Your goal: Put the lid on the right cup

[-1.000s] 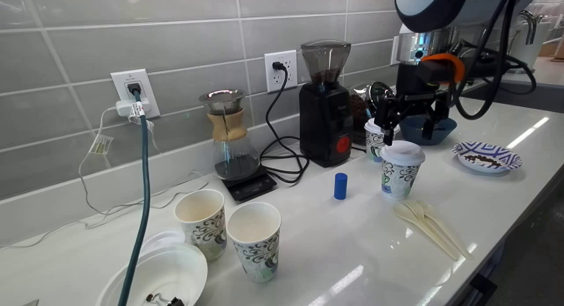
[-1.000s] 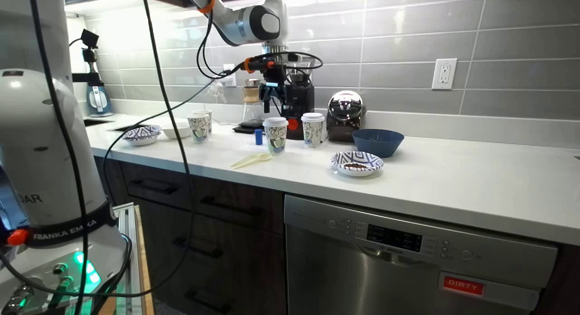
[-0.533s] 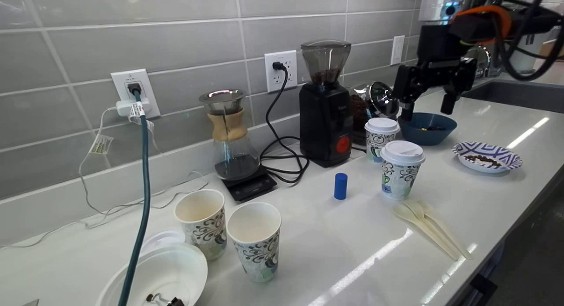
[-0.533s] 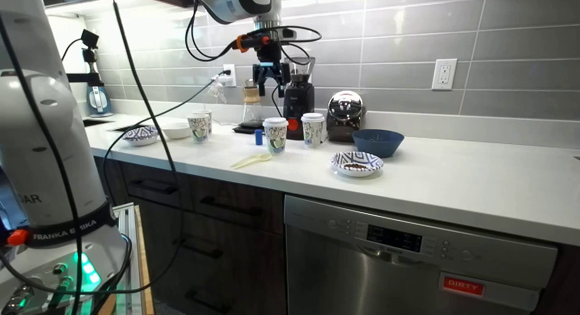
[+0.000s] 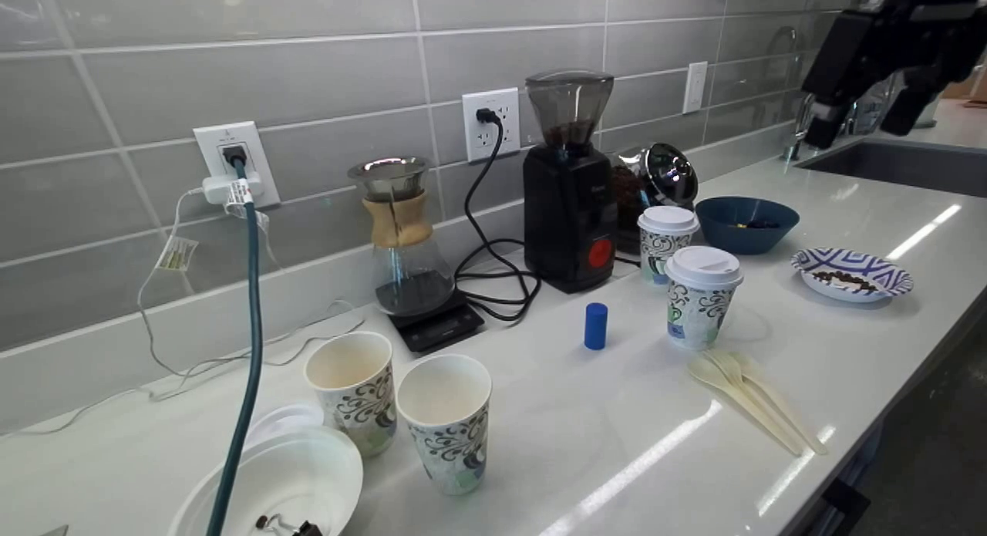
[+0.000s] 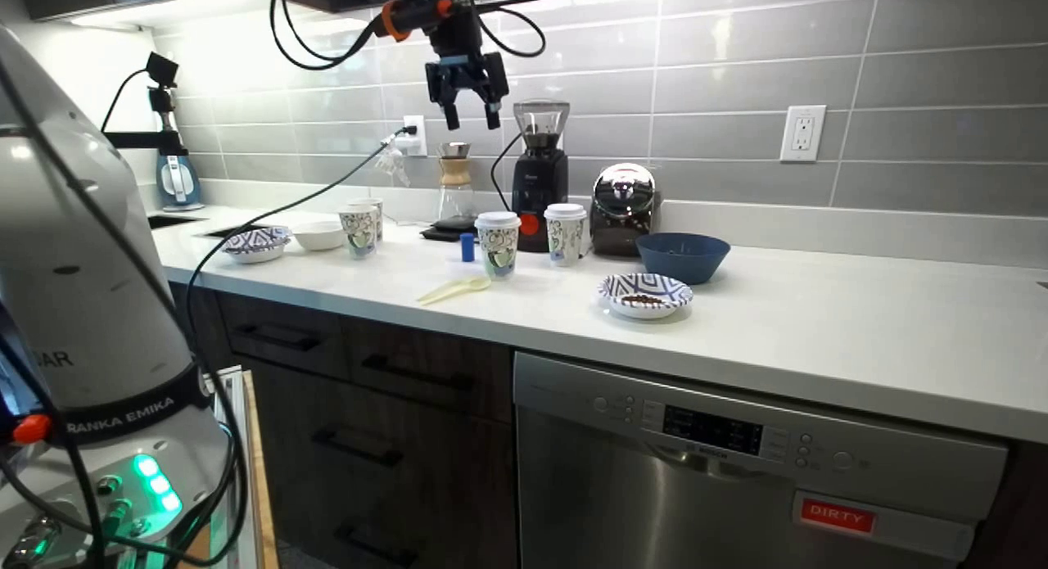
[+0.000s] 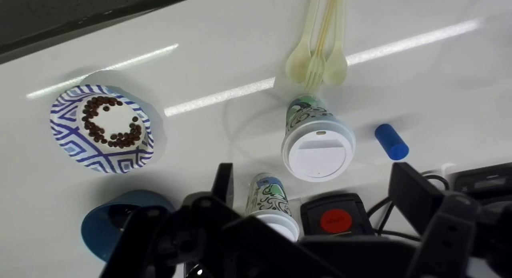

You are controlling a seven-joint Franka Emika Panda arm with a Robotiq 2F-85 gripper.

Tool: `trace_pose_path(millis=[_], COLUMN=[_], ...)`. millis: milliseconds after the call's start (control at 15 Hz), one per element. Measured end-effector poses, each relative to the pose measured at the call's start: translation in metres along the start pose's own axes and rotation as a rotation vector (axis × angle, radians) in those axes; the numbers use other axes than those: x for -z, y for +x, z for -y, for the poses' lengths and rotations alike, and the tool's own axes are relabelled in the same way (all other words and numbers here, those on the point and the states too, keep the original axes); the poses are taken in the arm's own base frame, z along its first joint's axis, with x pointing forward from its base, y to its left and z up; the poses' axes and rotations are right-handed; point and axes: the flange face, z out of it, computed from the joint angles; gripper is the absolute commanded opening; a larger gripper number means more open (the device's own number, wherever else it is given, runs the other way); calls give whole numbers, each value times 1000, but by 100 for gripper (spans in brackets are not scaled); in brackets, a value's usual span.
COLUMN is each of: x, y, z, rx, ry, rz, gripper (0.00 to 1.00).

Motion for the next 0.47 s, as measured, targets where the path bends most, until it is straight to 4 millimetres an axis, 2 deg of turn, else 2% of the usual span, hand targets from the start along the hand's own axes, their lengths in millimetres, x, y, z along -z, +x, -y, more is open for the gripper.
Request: trace_pose_path(millis=[267,467], x=[46,53], y=[-42,-55], z=[-10,-12], rx=[13,15], ry=[-12,-13], rz=[-102,-121], gripper=[100,100])
